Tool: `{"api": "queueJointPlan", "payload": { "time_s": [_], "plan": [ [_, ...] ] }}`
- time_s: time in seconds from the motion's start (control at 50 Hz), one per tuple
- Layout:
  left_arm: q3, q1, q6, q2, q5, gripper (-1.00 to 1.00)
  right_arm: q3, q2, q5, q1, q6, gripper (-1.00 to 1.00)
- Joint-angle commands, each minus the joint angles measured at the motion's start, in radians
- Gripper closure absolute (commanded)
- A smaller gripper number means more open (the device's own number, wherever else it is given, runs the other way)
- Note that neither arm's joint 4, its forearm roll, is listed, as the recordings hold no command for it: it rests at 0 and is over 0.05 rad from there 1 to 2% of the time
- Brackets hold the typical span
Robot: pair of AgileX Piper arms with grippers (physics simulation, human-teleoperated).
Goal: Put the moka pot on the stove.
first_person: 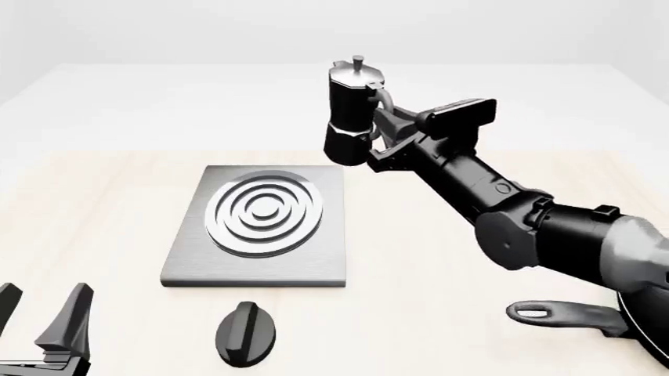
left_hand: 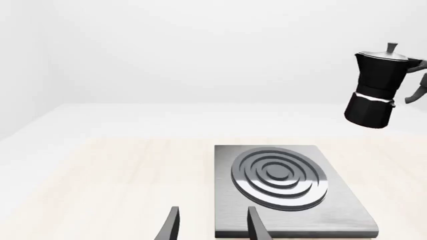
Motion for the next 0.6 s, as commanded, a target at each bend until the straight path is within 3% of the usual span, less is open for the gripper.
{"api": "queueJointPlan", "payload": {
  "time_s": [0.02, 0.6],
  "plan": [
    [0.000, 0.000, 0.000, 0.000, 0.000, -1.00, -0.100, 0.083, -0.007, 0.029, 0.008, 1.00],
    [0.000, 0.000, 0.000, 0.000, 0.000, -1.00, -0.252, 0.262, -0.005, 0.081, 0.026, 1.00]
  ]
}}
